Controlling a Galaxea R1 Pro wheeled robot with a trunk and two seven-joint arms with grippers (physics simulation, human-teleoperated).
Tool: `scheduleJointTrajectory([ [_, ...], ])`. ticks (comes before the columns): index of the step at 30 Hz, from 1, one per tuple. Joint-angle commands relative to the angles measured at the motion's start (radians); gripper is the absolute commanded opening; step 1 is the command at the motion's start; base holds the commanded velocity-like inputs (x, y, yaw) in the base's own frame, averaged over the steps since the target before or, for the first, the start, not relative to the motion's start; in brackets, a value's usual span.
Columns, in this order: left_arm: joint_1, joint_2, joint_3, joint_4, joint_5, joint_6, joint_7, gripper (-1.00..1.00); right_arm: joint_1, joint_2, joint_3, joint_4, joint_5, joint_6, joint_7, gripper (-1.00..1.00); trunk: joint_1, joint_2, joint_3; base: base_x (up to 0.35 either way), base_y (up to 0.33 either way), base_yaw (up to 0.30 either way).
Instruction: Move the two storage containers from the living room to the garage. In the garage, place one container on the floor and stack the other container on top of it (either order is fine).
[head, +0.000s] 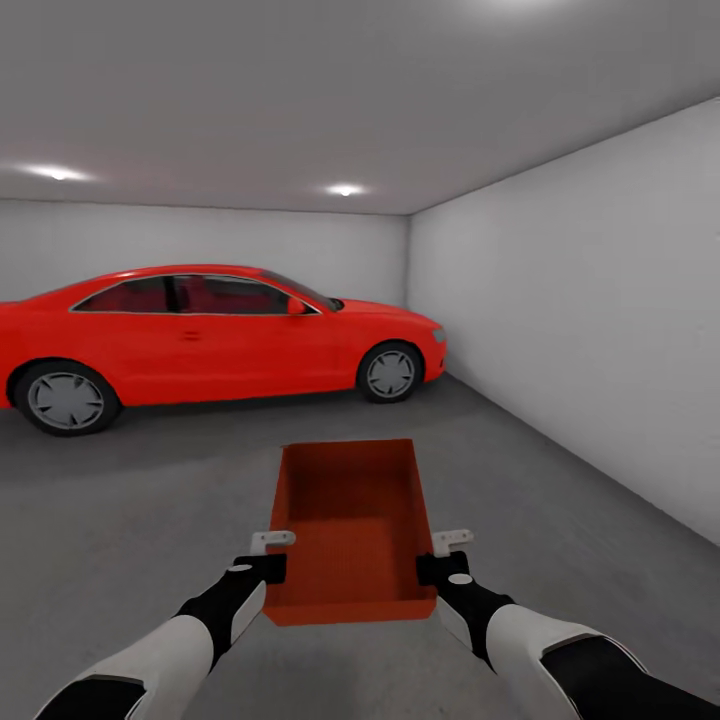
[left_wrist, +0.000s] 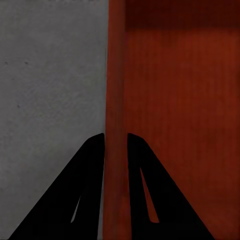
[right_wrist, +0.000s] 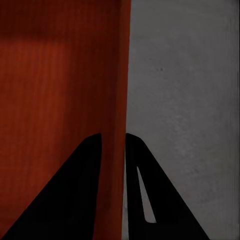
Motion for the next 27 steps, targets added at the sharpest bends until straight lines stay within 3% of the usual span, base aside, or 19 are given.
scheduleJointTrajectory([
  [1, -0.001, 0.000, 0.035, -0.006, -0.015, -0.006, 0.047, -1.00, 0.000, 0.018, -0.030, 0.004, -0.004, -0.002, 0.022, -1.00, 0.001, -0.001, -0.001, 0.321, 0.000, -0.259],
  [19, -0.001, 0.003, 0.035, -0.006, -0.015, -0.006, 0.046, -1.00, 0.000, 0.017, -0.030, 0.004, -0.004, -0.002, 0.023, -1.00, 0.001, -0.001, -0.001, 0.321, 0.000, -0.257],
  [27, -0.001, 0.003, 0.035, -0.006, -0.015, -0.006, 0.046, -1.00, 0.000, 0.015, -0.031, 0.004, -0.004, -0.001, 0.023, -1.00, 0.001, -0.001, -0.001, 0.321, 0.000, -0.028],
])
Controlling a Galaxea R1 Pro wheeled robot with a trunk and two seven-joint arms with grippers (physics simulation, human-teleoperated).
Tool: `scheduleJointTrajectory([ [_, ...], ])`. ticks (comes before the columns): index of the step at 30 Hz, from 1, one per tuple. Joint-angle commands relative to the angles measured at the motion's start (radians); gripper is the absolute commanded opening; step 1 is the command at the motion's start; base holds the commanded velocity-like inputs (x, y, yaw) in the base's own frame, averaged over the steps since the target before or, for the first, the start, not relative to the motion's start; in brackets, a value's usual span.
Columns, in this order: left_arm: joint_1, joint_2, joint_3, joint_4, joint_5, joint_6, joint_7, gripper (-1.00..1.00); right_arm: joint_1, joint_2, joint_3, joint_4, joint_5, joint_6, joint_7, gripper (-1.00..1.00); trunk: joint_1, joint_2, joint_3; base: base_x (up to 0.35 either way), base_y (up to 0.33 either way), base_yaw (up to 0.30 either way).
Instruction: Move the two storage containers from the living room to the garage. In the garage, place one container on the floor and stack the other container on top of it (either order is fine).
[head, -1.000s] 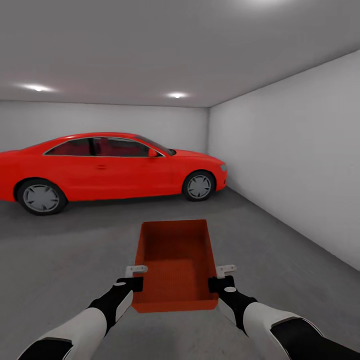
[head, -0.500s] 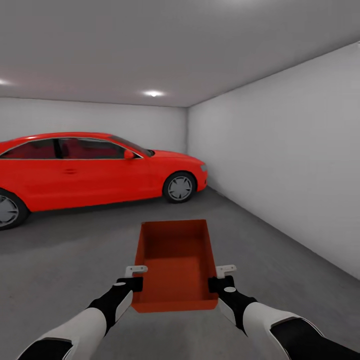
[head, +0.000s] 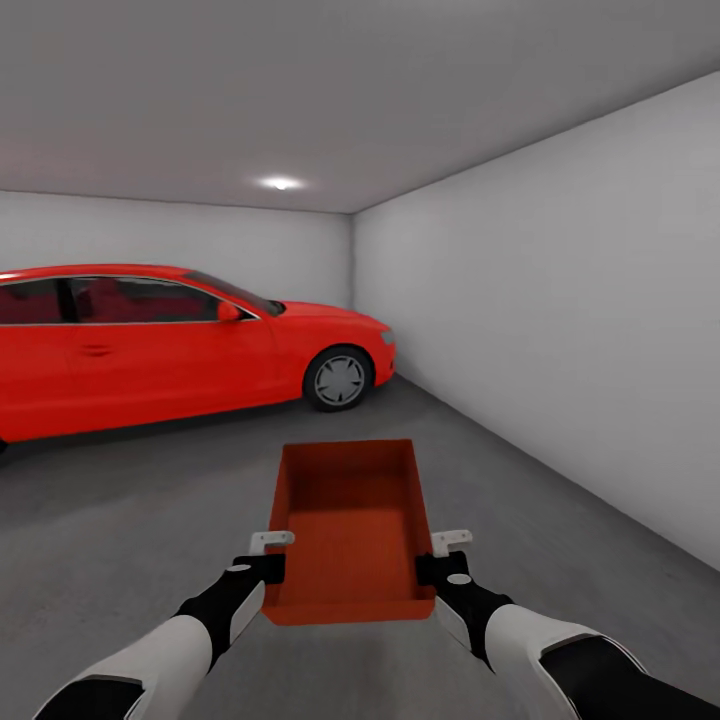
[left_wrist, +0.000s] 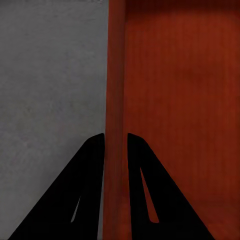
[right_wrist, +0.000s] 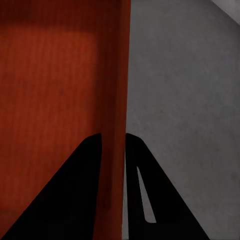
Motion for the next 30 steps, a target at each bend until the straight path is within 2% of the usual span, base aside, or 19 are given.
scheduleJointTrajectory([
  [1, -0.001, 0.000, 0.034, -0.006, -0.015, -0.007, 0.051, -1.00, 0.000, 0.012, -0.031, 0.004, -0.005, -0.002, 0.027, -1.00, 0.001, -0.001, -0.001, 0.321, 0.000, -0.001],
  [30, -0.001, 0.001, 0.034, -0.003, -0.015, -0.007, 0.051, -1.00, 0.000, 0.007, -0.032, -0.010, -0.005, -0.003, 0.030, -1.00, 0.001, -0.001, -0.001, 0.321, 0.000, 0.000],
])
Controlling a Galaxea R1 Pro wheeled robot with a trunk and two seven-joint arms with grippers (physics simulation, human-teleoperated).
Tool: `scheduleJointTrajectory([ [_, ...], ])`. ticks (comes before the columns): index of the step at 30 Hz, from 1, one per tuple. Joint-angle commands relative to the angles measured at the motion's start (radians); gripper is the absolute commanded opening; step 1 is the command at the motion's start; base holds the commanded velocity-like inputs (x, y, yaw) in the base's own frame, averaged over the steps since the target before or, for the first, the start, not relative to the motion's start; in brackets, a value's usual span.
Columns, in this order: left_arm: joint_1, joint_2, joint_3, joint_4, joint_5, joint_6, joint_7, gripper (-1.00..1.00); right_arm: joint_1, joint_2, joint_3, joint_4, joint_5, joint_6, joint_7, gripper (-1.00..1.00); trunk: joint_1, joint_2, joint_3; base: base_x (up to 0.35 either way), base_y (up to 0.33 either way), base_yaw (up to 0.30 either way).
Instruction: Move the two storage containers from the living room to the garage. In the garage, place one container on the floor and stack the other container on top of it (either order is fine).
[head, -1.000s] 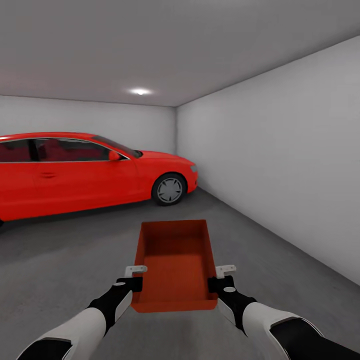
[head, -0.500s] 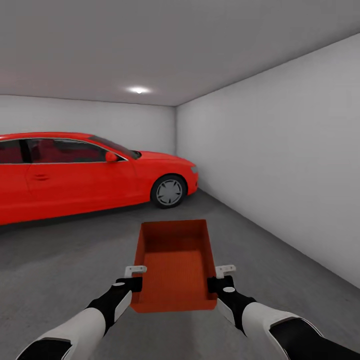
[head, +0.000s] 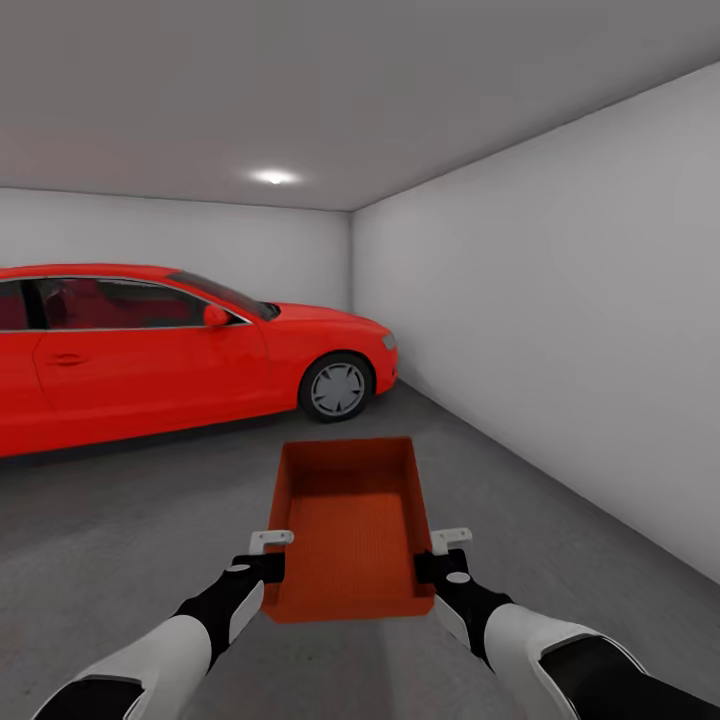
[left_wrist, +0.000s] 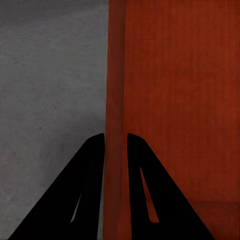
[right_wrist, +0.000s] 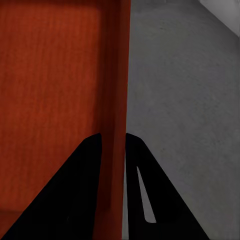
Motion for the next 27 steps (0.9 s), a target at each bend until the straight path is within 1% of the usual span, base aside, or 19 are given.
scheduleJointTrajectory([
  [1, 0.000, 0.000, 0.026, -0.005, -0.011, 0.007, 0.056, -1.00, -0.001, 0.006, -0.043, -0.001, 0.001, -0.001, 0.034, -1.00, 0.001, -0.001, -0.001, 0.321, 0.000, 0.000],
  [7, 0.000, 0.000, 0.026, -0.005, -0.011, 0.007, 0.056, -1.00, -0.001, 0.006, -0.043, -0.003, 0.001, -0.002, 0.034, -1.00, 0.001, -0.001, -0.001, 0.321, 0.000, -0.001],
  [10, 0.000, 0.000, 0.026, -0.005, -0.011, 0.007, 0.056, -1.00, -0.001, 0.007, -0.042, -0.003, 0.001, -0.003, 0.035, -1.00, 0.001, -0.001, -0.001, 0.321, 0.000, -0.092],
  [15, 0.000, 0.000, 0.026, -0.005, -0.011, 0.007, 0.056, -1.00, -0.001, 0.010, -0.042, -0.003, 0.001, -0.002, 0.033, -1.00, 0.001, -0.001, -0.001, 0.321, 0.000, -0.229],
  [27, 0.000, 0.000, 0.026, -0.005, -0.011, 0.007, 0.056, -1.00, -0.001, 0.010, -0.042, -0.003, 0.001, -0.001, 0.035, -1.00, 0.001, -0.001, -0.001, 0.321, 0.000, -0.277],
])
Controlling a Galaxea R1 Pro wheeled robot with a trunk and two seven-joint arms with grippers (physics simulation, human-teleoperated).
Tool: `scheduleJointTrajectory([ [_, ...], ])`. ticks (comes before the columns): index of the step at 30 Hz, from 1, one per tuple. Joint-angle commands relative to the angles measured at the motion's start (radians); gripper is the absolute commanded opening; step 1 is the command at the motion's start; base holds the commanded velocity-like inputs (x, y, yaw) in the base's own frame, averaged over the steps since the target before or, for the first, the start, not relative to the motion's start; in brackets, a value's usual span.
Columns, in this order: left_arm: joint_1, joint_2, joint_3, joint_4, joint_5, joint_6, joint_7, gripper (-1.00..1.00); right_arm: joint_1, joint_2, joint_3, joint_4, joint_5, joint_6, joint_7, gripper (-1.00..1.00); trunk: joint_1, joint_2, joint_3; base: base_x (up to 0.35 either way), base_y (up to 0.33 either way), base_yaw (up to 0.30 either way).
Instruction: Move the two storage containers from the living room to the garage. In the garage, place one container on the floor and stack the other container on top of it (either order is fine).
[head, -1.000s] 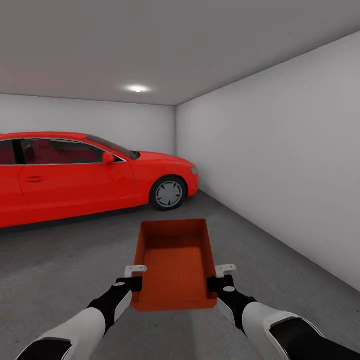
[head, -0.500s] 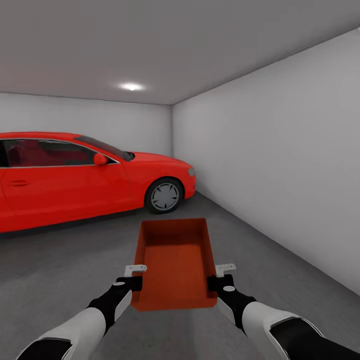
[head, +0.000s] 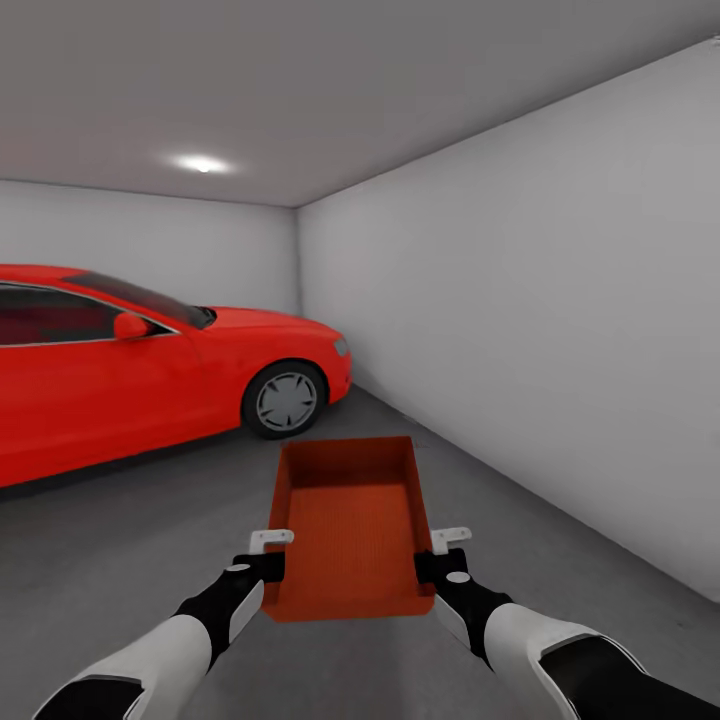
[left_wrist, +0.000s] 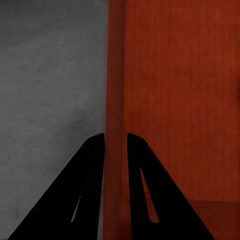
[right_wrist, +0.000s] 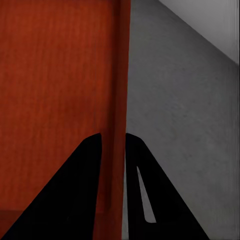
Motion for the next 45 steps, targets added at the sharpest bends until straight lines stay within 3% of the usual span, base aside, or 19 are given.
scheduleJointTrajectory([
  [1, 0.000, 0.000, 0.025, -0.004, -0.009, 0.007, 0.056, -1.00, -0.001, 0.011, -0.044, 0.000, 0.003, -0.001, 0.036, -1.00, 0.001, -0.001, -0.001, 0.321, 0.000, -0.281],
  [17, 0.000, 0.001, 0.025, 0.002, -0.009, 0.007, 0.056, -1.00, -0.001, 0.011, -0.044, 0.000, 0.003, -0.001, 0.036, -1.00, 0.001, -0.001, -0.001, 0.322, 0.000, -0.281],
  [30, 0.000, 0.001, 0.023, 0.001, -0.009, 0.007, 0.056, -1.00, -0.001, 0.012, -0.045, 0.000, 0.003, 0.000, 0.032, -1.00, 0.001, -0.001, -0.001, 0.314, 0.000, -0.092],
  [45, 0.000, 0.000, 0.025, -0.004, -0.008, 0.007, 0.056, -1.00, -0.001, 0.012, -0.045, 0.000, 0.003, 0.000, 0.033, -1.00, 0.001, -0.001, -0.001, 0.043, 0.008, -0.242],
])
